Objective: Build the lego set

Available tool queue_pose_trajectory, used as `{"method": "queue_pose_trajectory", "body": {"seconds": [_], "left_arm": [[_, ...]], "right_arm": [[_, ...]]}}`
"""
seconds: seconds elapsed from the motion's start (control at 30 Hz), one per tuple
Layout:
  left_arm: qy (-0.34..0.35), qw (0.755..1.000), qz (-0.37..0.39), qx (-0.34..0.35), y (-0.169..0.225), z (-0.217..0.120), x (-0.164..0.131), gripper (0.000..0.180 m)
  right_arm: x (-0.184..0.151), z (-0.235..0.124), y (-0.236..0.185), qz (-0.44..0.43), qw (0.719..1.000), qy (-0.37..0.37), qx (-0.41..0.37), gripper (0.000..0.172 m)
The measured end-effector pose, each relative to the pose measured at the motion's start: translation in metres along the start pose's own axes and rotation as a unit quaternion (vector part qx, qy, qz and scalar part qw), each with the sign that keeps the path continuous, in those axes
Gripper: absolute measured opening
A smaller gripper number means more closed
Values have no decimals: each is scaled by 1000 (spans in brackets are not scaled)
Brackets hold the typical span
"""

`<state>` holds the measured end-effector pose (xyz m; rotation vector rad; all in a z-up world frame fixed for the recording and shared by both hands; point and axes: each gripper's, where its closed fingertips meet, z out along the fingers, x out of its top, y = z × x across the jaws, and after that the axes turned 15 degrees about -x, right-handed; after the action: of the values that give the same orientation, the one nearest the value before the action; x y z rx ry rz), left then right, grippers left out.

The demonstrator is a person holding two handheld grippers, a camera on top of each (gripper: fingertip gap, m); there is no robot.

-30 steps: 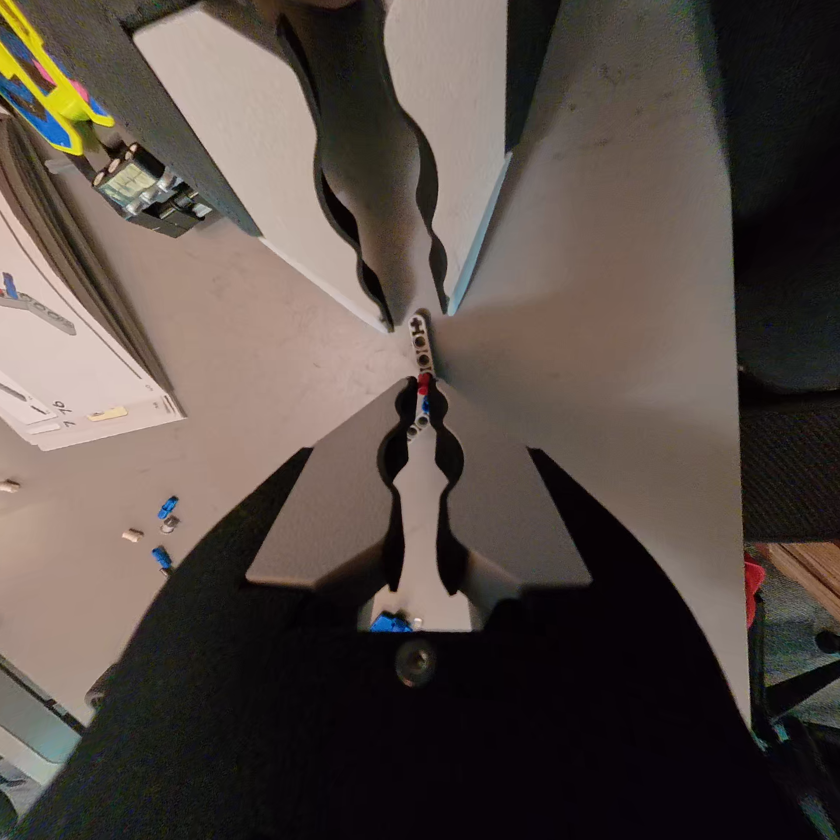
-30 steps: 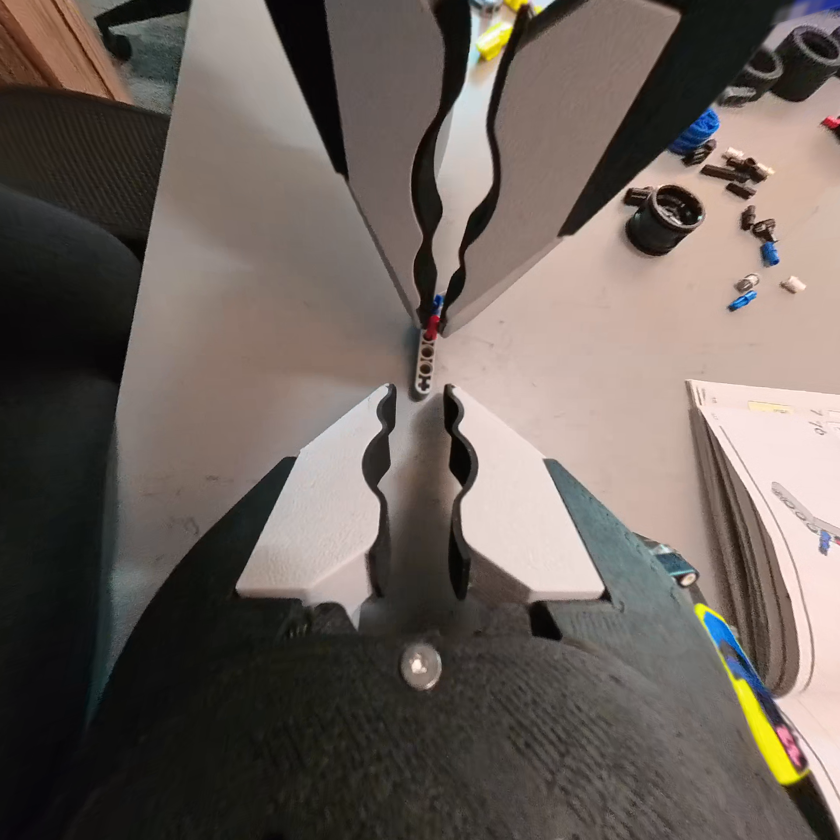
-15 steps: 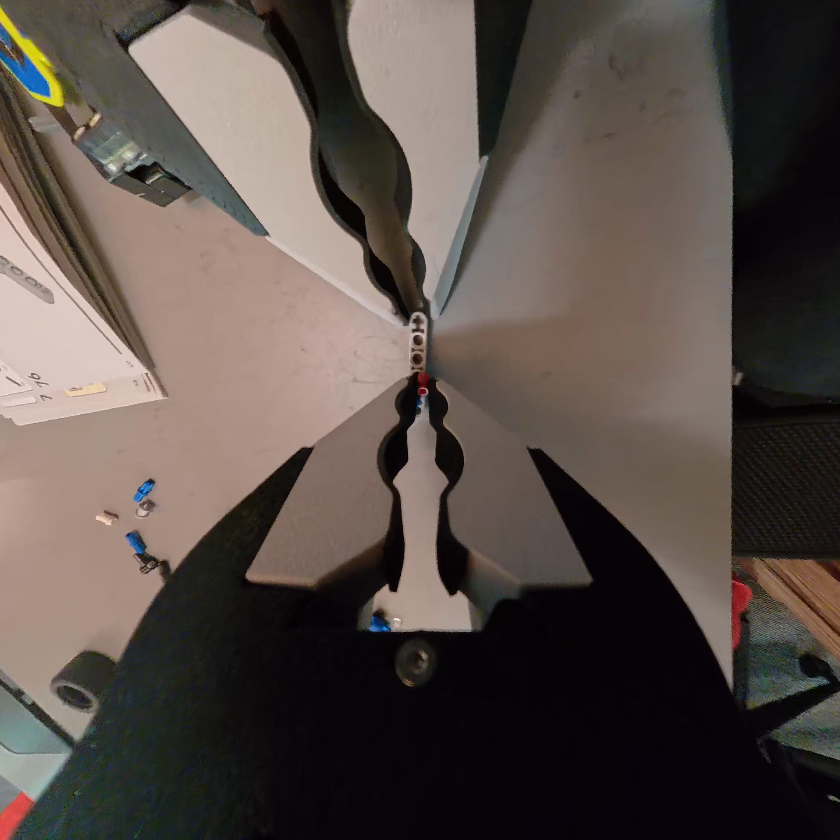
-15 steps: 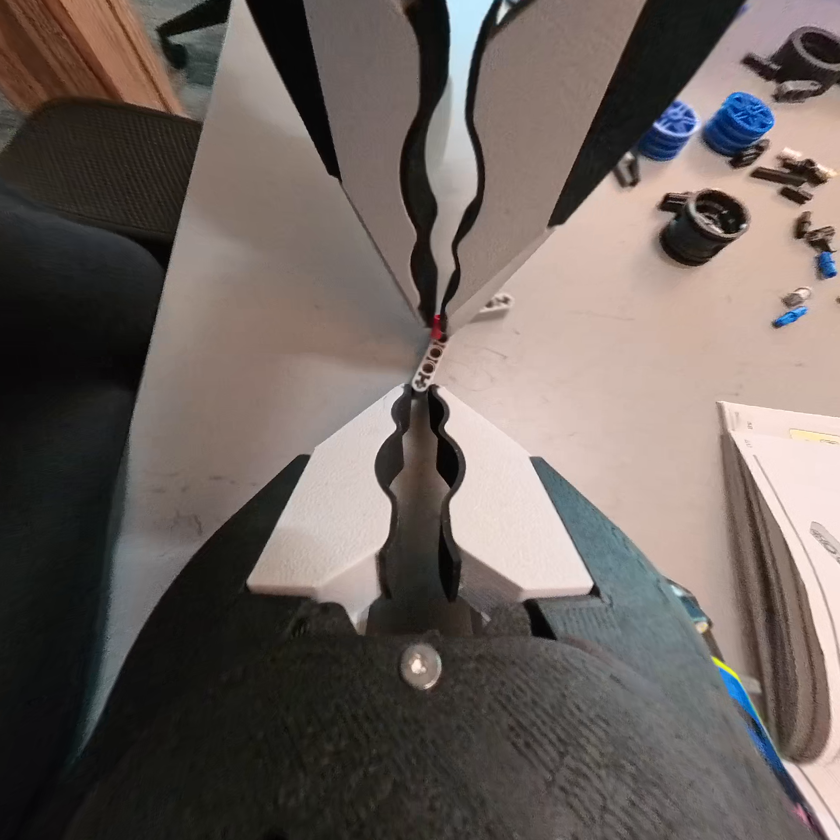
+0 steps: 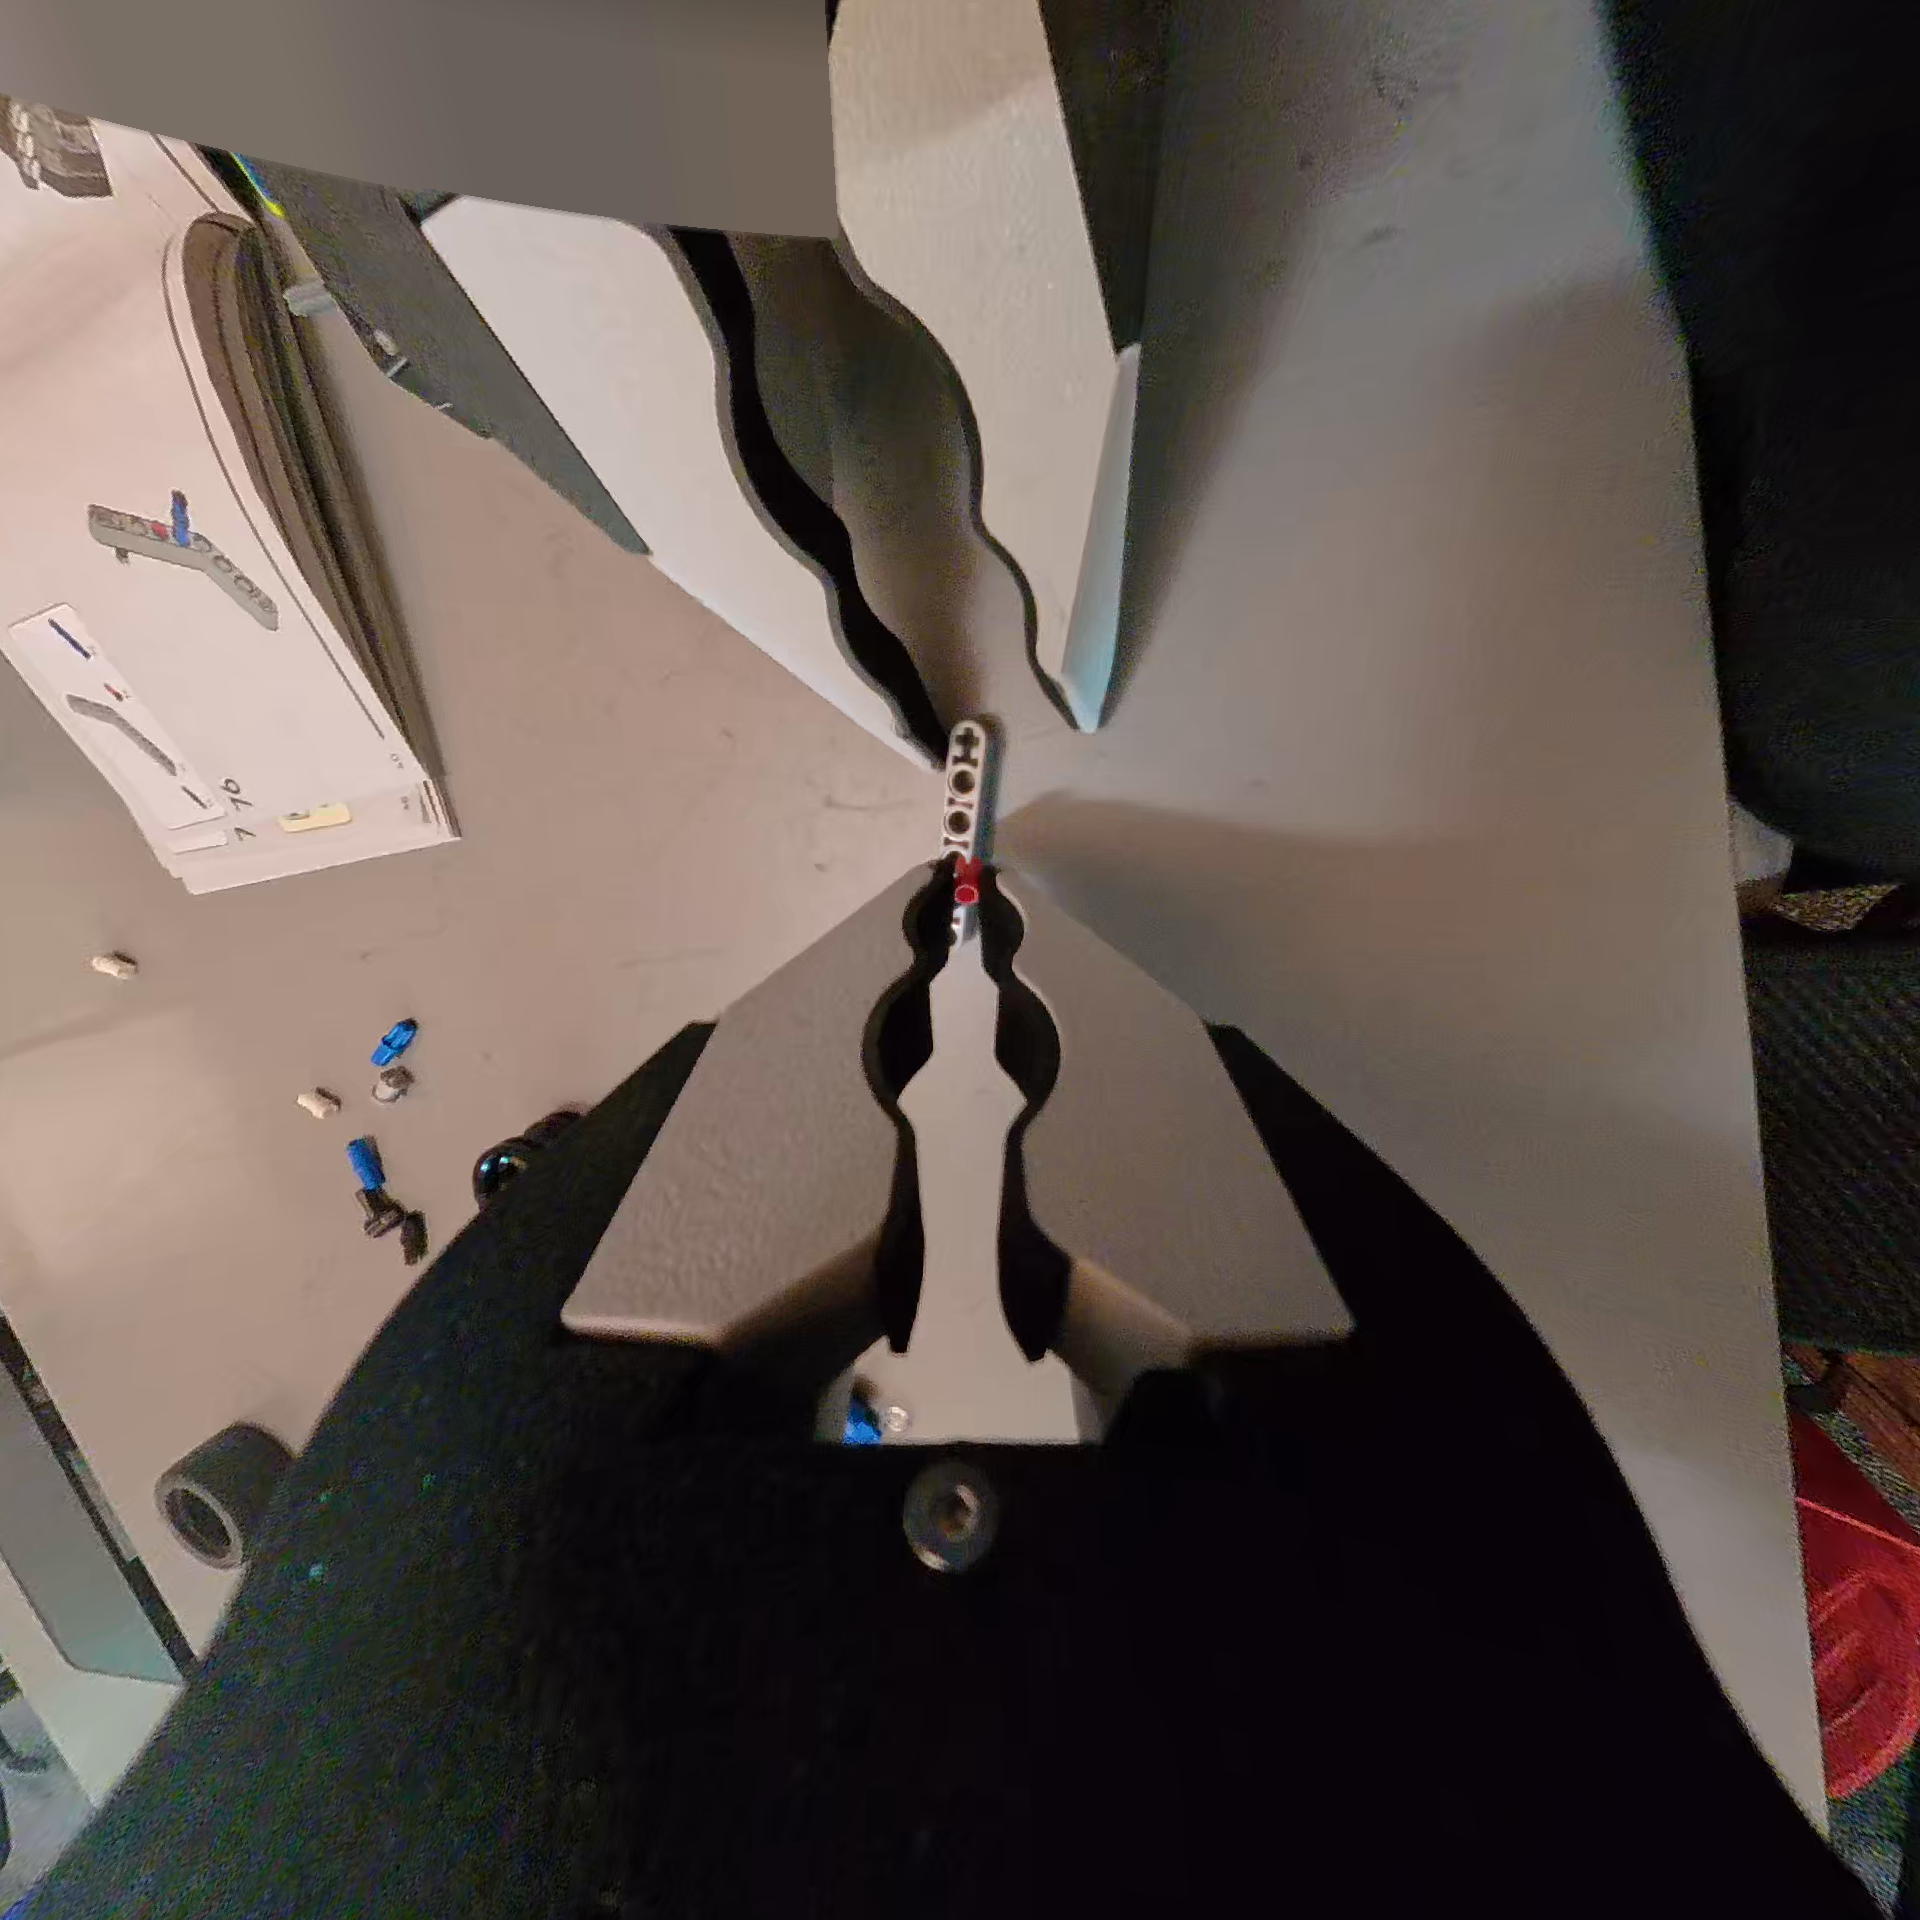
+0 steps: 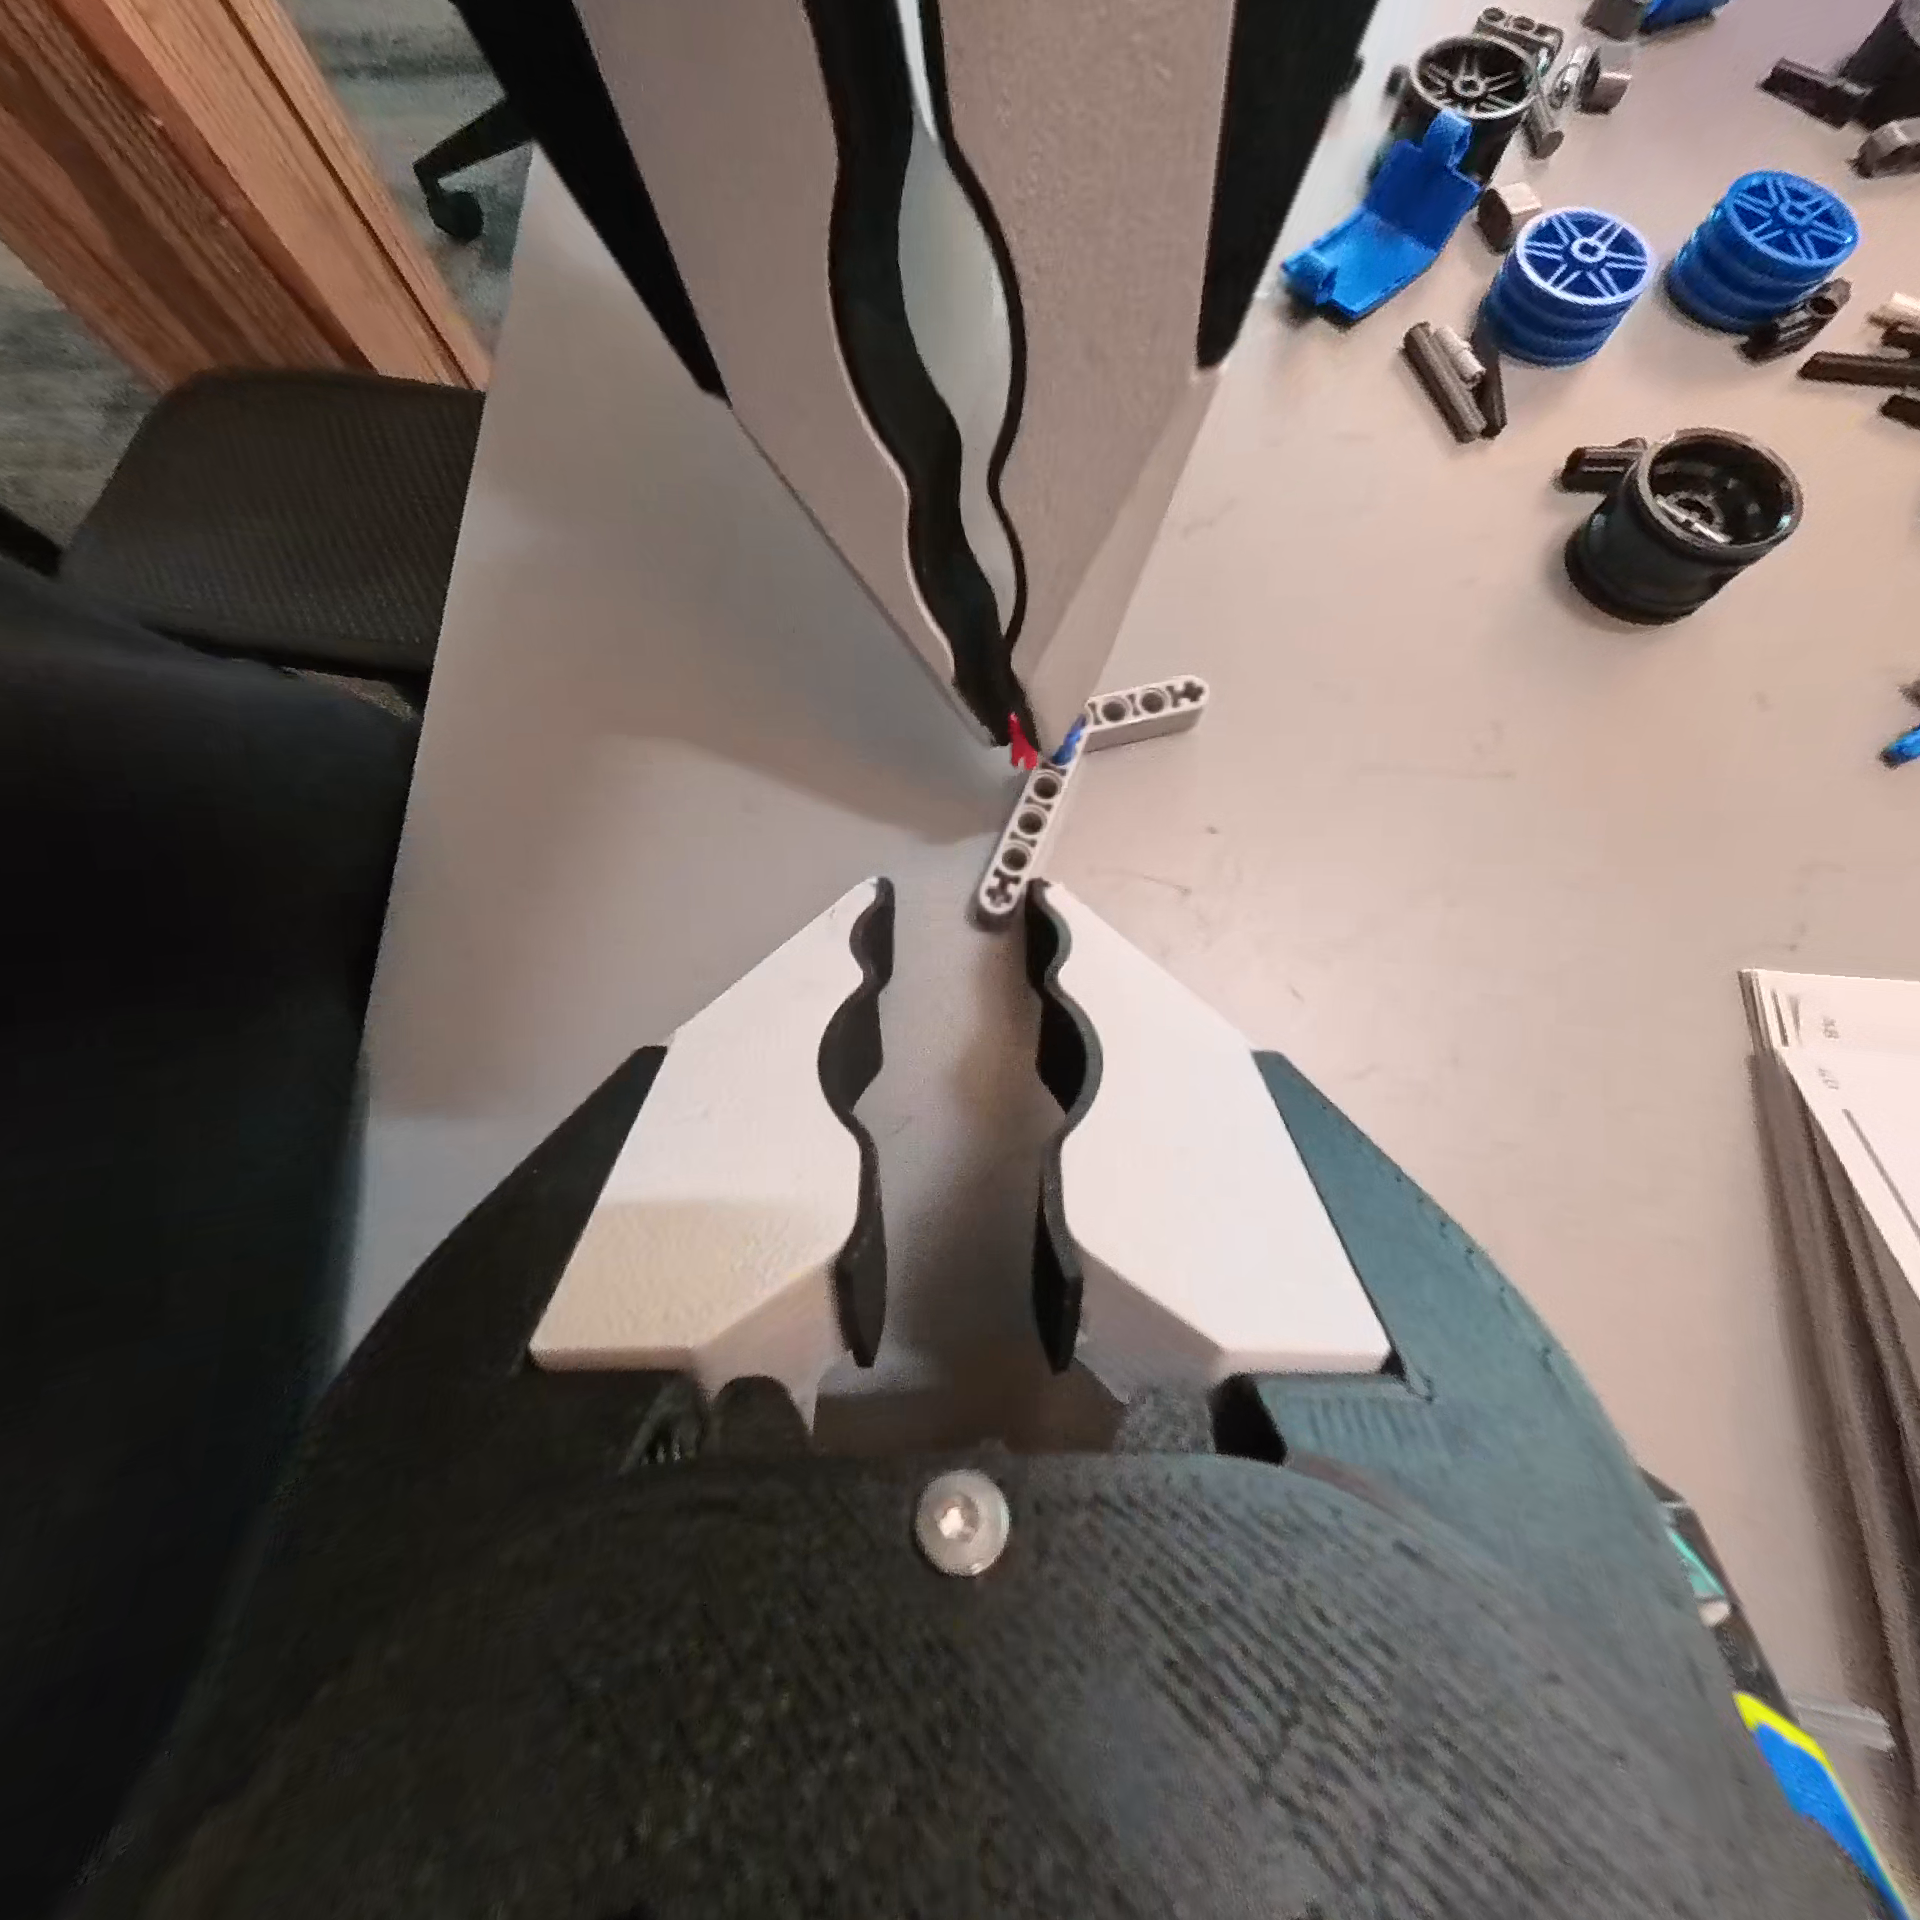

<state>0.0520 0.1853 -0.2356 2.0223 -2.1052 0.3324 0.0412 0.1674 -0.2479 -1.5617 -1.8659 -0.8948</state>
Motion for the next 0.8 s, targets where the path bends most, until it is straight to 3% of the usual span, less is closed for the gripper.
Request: {"method": "queue_pose_trajectory", "body": {"seconds": [0.23, 0.4, 0.8], "left_arm": [[0, 1000, 26, -12, -4, -1, -3, 1], [-31, 997, 57, -32, -4, 5, -10, 1], [-139, 981, 124, -51, -4, 5, -17, 1]], "right_arm": [[5, 6, 6, -20, 997, 6, -78, 34], [8, 12, 2, -30, 997, 4, -73, 9], [8, 13, 7, -17, 997, 0, -73, 7]]}}
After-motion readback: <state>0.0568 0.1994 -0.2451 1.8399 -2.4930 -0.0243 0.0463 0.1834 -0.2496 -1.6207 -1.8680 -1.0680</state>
